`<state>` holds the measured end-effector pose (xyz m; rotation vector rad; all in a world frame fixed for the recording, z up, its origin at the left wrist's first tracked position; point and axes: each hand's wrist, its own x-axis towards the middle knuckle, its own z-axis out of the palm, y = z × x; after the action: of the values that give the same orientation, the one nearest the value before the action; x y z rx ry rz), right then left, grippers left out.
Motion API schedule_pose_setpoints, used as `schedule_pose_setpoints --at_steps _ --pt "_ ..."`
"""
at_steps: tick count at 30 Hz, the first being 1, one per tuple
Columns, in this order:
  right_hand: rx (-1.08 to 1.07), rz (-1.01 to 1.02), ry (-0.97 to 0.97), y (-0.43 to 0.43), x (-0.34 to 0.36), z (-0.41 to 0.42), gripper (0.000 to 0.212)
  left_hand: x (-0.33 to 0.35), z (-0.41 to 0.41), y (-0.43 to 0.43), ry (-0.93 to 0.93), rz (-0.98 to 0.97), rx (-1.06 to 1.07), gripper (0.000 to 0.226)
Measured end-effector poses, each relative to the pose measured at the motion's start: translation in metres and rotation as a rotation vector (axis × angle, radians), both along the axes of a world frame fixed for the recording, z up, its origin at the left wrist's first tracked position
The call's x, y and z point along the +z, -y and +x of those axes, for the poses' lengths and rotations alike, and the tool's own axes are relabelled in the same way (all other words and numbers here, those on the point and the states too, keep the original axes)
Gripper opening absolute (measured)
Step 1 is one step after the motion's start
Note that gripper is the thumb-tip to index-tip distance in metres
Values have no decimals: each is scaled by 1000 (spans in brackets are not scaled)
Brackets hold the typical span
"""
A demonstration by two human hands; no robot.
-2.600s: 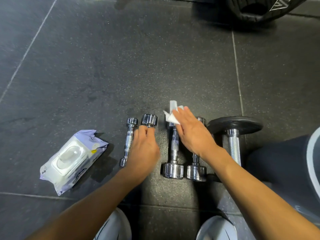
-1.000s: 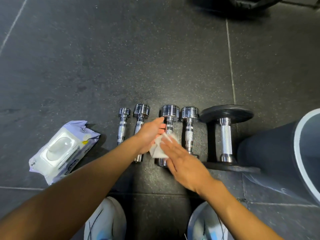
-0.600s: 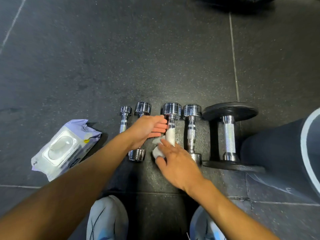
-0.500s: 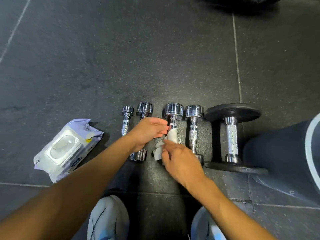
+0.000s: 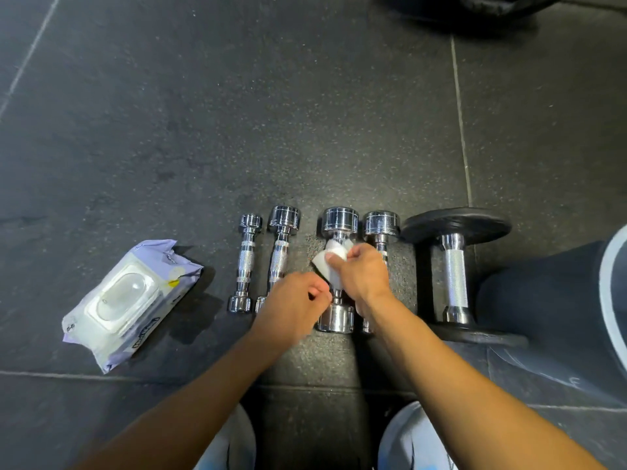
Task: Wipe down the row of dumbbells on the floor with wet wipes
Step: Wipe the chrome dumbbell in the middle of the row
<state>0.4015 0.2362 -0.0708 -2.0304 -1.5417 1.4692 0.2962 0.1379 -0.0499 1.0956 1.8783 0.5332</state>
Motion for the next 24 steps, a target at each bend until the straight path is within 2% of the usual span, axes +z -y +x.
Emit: schedule_pose_setpoints --at_steps 3,5,6,9,11,13,15,17,20,23,24 --pt "-149 -5 -95 -14 -5 -2 28 4 5 3 -11 16 5 10" --pt "-187 -143 -226 -14 -4 5 24 8 1 2 2 -6 27 12" --pt "-146 -239 -263 -11 -3 9 21 9 -2 2 1 -29 27 15" --pt "30 -448 -213 -5 2 17 23 7 -12 7 63 -91 44 19" --pt "28 -479 -218 -11 5 13 30 4 -17 13 99 -86 48 18" --pt "-91 -491 -320 -21 4 8 34 3 -17 18 118 -54 51 14" --pt "-190 -417 -383 -26 6 0 25 3 -16 21 93 -20 10 14" --pt "-149 -338 -329 -21 6 -3 16 3 -15 21 81 -15 -7 14" --pt "118 -371 -174 -11 14 3 31 1 -18 20 102 -25 27 13" --pt "536 -326 183 -10 25 15 32 -1 -22 18 170 -40 64 14" --pt "610 -296 267 -8 26 17 32 0 -23 18 183 -38 67 16"
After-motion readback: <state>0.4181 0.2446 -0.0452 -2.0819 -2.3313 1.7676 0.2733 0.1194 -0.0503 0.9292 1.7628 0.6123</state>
